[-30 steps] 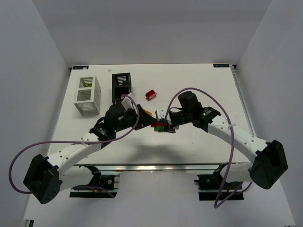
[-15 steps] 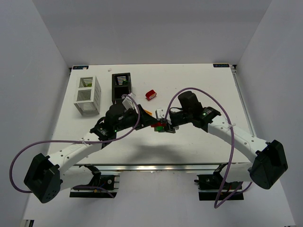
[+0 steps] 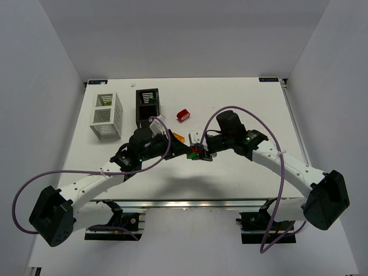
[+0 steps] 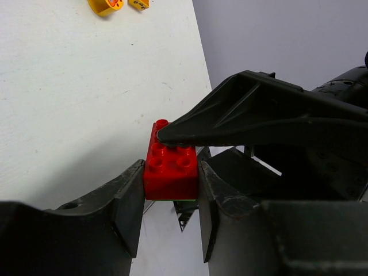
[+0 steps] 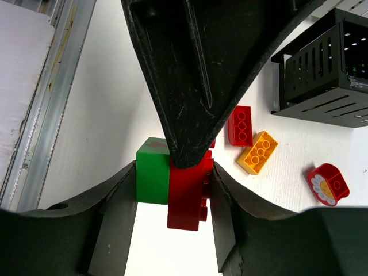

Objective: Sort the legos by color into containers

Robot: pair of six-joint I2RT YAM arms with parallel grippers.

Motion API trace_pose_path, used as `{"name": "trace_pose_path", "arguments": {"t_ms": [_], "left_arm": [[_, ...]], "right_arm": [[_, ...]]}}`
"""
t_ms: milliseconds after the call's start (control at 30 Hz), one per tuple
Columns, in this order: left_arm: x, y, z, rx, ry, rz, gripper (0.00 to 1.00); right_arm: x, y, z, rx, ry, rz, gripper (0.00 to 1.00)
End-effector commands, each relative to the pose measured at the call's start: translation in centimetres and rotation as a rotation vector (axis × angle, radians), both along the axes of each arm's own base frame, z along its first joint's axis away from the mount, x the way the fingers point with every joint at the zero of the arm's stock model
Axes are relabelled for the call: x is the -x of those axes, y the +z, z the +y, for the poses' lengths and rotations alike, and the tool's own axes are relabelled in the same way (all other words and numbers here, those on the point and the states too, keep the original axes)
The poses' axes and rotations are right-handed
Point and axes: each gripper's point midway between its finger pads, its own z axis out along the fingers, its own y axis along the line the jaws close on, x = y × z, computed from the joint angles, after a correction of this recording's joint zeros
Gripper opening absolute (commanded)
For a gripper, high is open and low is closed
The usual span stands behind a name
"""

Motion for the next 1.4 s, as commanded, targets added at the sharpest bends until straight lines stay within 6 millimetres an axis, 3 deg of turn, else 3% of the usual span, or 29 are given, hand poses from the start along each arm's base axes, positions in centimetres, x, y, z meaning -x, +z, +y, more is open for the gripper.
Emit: {"name": "trace_pose_path", "arguments": {"t_ms": [0, 100, 167, 267, 300, 367, 500, 667, 867, 1000, 1067, 1233, 1367], "left_arm": [[0.5, 0.6, -0.3, 0.018, -0.025, -0.019, 0.47], [0.4, 1.0, -0.3, 0.026, -0.024, -0.026, 0.38], [0.3, 1.4, -0.3, 0.03, -0.017, -0.035, 0.25], [-0.1, 1.8, 0.0, 0.03, 0.011, -0.047, 0.15], [-0.2, 1.9, 0.1, 0.028, 0.022, -0.051, 0.14], [-0.3, 2.1, 0.6, 0.017, 0.047, -0.061, 0.07], [-1.0, 1.4, 2.4, -0.029, 0.151, -0.075, 0.01], [-1.5, 1.0, 4.5, -0.066, 0.248, -0.096, 0.0], [-1.8, 2.0, 6.1, -0.034, 0.322, -0.185, 0.0], [-1.9, 3.0, 6.1, 0.032, 0.334, -0.221, 0.0], [-2.7, 3.2, 6.5, 0.032, 0.39, -0.201, 0.0], [-4.0, 2.6, 6.3, 0.031, 0.45, -0.108, 0.0], [-4.7, 2.3, 6.0, 0.031, 0.471, -0.08, 0.0]], "right_arm": [[0.2, 1.1, 0.3, -0.038, 0.011, -0.027, 0.13], [0.2, 1.0, 0.2, -0.038, 0.011, -0.021, 0.21], [0.3, 1.0, 0.3, -0.039, 0.008, -0.017, 0.29], [0.1, 0.9, 0.3, -0.04, -0.019, 0.008, 0.54], [-0.1, 1.0, 0.4, -0.046, -0.034, 0.008, 0.72], [-0.3, 1.1, 0.4, -0.053, -0.072, 0.045, 0.89], [-1.5, 1.6, 0.2, -0.082, -0.169, 0.1, 0.89], [-2.3, 2.4, -0.5, -0.11, -0.225, 0.196, 0.89], [-2.7, 3.6, -1.7, -0.192, -0.313, 0.53, 0.89], [-1.9, 4.0, -0.9, -0.248, -0.39, 0.766, 0.89], [-1.4, 4.5, -0.2, -0.27, -0.4, 0.778, 0.89], [-4.0, 3.8, 1.0, -0.271, -0.656, 0.836, 0.89], [-4.6, 3.8, 2.1, -0.271, -0.676, 0.86, 0.89]]}}
